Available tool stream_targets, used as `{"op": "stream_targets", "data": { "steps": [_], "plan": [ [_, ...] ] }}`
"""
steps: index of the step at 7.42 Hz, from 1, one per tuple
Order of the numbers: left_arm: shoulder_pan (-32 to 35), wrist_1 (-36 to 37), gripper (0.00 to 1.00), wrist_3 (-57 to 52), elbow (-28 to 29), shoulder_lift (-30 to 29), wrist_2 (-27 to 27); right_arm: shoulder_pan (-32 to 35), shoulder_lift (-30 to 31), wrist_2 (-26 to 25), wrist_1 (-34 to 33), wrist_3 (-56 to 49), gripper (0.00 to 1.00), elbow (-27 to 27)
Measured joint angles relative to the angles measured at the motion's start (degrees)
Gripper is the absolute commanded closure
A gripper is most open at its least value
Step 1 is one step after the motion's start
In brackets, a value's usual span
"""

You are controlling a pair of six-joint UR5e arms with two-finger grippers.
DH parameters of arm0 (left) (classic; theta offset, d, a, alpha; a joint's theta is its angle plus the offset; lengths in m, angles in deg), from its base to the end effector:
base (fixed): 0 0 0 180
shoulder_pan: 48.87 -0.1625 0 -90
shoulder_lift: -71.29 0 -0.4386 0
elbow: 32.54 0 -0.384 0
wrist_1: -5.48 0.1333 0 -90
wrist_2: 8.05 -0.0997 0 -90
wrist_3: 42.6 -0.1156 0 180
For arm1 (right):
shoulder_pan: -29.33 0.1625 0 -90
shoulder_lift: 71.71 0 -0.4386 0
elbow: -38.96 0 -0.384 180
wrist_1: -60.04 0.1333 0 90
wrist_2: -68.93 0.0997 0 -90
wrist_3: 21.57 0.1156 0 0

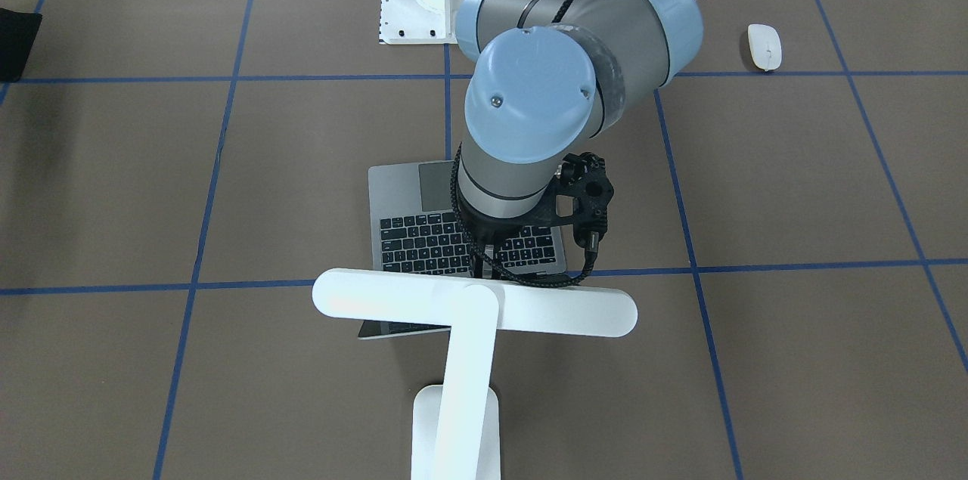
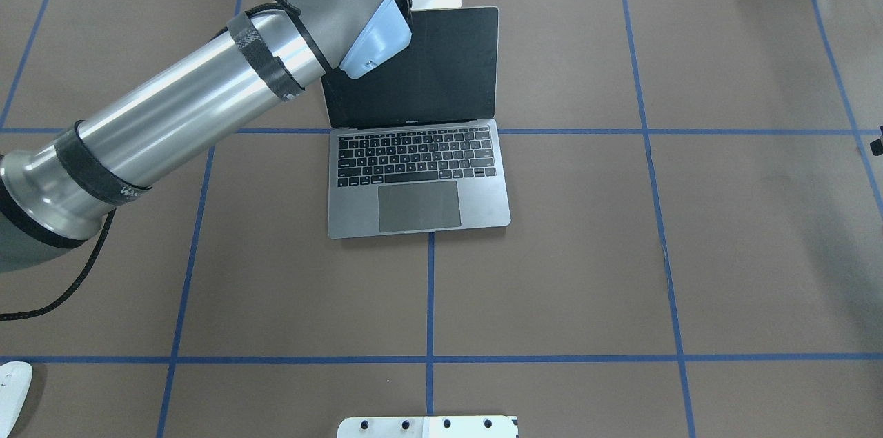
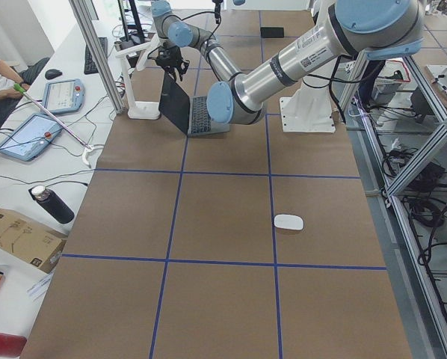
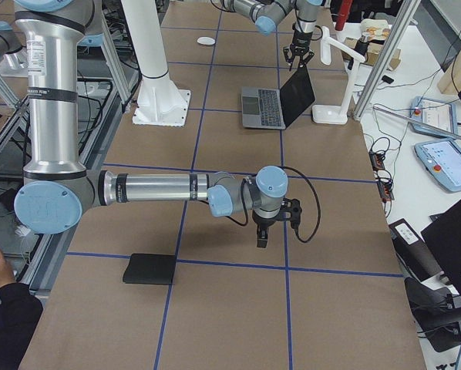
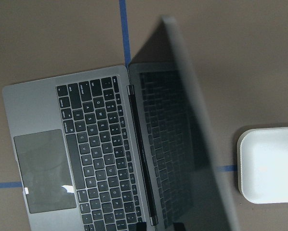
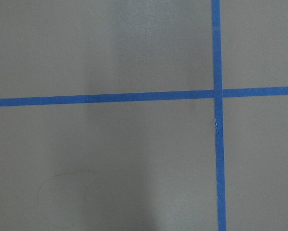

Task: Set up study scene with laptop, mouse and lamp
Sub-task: 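Lower the laptop onto the table with the left gripper and release, then withdraw the left arm away from the laptop out of view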

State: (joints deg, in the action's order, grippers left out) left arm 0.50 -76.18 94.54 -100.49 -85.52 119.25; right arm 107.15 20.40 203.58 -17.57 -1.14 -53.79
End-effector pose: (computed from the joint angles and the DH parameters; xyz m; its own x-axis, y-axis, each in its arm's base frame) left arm 0.4799 -0.6564 0.0796 0.0856 -0.9952 -0.0464 0.6354 0.0904 -0.7669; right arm -0.0511 -0.4836 0.6542 0.6921 0.0466 0.7203 -0.0384 0.9989 -0.0277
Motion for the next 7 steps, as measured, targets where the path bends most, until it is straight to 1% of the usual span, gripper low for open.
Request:
{"op": "stream_targets", "data": {
  "steps": [1, 2, 3, 4, 5, 6, 7],
  "plan": [
    [-0.09, 0.00, 0.23, 0.02, -0.16, -0.03, -0.02, -0.01, 0.00, 0.01, 0.00, -0.02, 0.00, 0.26],
    [-0.10, 0.15, 0.23, 0.01, -1.01, 0.04, -0.01, -0.02, -0.02, 0.03, 0.00, -0.04, 0.00, 0.45],
    [-0.10, 1.45, 0.23, 0.00, -4.05, 0.83, 0.02, -0.03, -0.10, 0.02, 0.00, -0.04, 0.00, 0.62],
    [-0.09, 4.41, 0.23, -0.14, -10.43, 3.39, 0.04, -0.03, -0.29, 0.01, 0.00, -0.04, 0.00, 0.89],
    [-0.05, 7.77, 0.23, -0.57, -19.15, 7.71, 0.07, -0.03, -0.61, 0.00, 0.00, -0.04, 0.00, 1.21],
    [0.04, 10.89, 0.23, -2.19, -28.78, 13.32, 0.11, -0.03, -0.89, 0.00, 0.02, -0.03, 0.00, 1.42],
    [0.23, 13.32, 0.22, -5.55, -36.51, 18.36, 0.10, -0.03, -1.19, 0.00, 0.04, 0.03, 0.00, 1.43]
  ]
}}
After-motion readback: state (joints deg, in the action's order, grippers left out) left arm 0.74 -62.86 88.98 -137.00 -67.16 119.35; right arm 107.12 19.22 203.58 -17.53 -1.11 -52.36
